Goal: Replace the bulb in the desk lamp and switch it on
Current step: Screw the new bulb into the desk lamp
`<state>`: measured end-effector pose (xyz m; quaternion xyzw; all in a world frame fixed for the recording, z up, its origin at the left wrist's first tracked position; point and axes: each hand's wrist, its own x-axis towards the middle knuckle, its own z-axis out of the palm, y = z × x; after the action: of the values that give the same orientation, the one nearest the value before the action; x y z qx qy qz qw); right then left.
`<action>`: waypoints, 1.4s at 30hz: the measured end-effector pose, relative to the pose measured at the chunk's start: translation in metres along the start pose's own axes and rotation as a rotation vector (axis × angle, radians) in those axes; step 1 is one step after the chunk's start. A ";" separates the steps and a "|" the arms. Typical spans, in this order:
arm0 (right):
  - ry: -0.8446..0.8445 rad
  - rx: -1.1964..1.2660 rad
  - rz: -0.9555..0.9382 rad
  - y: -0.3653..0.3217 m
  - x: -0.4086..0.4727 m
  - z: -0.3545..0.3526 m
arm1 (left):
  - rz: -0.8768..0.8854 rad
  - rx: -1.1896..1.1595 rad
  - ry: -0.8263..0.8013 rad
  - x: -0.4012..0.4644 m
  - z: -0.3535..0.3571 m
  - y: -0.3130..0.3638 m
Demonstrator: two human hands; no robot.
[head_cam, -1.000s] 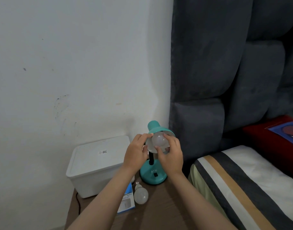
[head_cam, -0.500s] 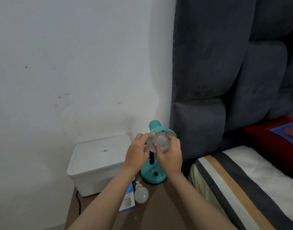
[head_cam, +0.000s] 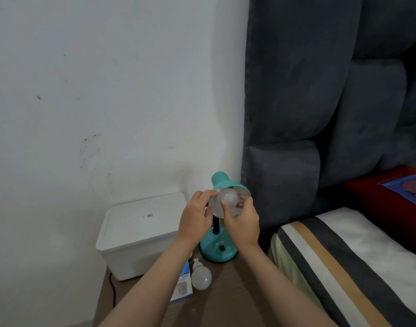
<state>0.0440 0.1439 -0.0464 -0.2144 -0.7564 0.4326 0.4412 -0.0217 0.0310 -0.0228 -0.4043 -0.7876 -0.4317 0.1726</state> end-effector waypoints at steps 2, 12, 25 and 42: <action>0.017 -0.026 -0.083 0.002 -0.002 -0.001 | 0.004 0.003 0.001 0.000 0.000 0.000; -0.014 0.023 -0.081 0.002 0.001 -0.004 | -0.012 -0.007 0.005 -0.001 0.001 0.002; -0.015 0.051 0.013 0.001 0.001 -0.005 | -0.014 -0.008 0.008 -0.001 0.000 0.004; -0.044 0.026 -0.186 0.002 -0.001 -0.006 | -0.029 -0.042 0.026 -0.002 0.001 0.004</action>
<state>0.0489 0.1473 -0.0473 -0.1279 -0.7770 0.4041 0.4653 -0.0171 0.0321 -0.0227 -0.3909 -0.7819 -0.4558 0.1679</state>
